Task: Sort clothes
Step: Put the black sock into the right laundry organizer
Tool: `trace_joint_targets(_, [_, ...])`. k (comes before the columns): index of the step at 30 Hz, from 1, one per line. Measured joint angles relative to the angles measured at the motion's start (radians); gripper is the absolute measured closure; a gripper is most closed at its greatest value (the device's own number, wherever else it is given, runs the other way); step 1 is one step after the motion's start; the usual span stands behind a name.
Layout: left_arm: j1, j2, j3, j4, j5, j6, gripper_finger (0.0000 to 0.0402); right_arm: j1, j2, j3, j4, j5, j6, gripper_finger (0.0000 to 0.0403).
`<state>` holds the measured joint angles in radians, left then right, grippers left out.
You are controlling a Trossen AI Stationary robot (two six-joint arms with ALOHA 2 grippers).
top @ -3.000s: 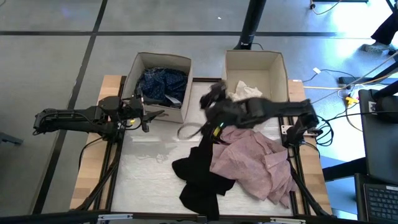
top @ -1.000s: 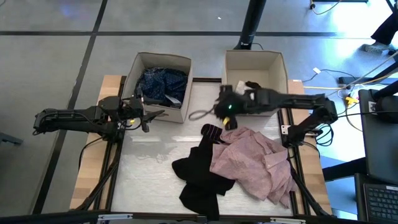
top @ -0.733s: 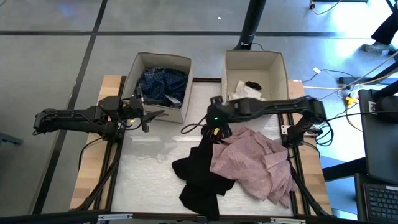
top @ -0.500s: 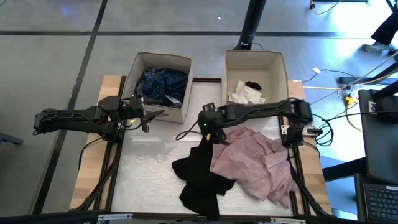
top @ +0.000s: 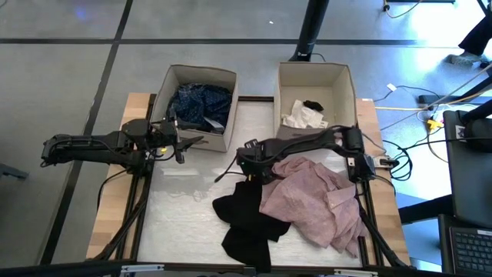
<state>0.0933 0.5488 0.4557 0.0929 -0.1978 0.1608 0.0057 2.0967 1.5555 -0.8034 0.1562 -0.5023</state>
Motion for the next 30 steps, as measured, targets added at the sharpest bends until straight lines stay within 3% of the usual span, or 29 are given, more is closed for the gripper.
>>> trace_joint_targets(4, [0.000,0.000,0.000,0.001,0.000,0.000,0.0213,0.000,0.025,0.000,-0.003,0.000,0.000,0.0162])
trace_joint_targets(17, [0.000,0.000,0.000,0.001,0.000,0.000,0.0213,0.000,0.031,0.000,0.010,0.044,-0.052,0.0384])
trace_joint_targets(24, [0.000,0.000,0.000,0.000,0.000,0.001,0.0213,0.002,0.005,0.012,-0.019,0.051,-0.058,0.0379])
trace_joint_targets(30, [0.000,0.000,0.000,0.001,0.000,0.000,0.0213,0.002,-0.081,0.030,-0.091,0.125,-0.055,0.0397])
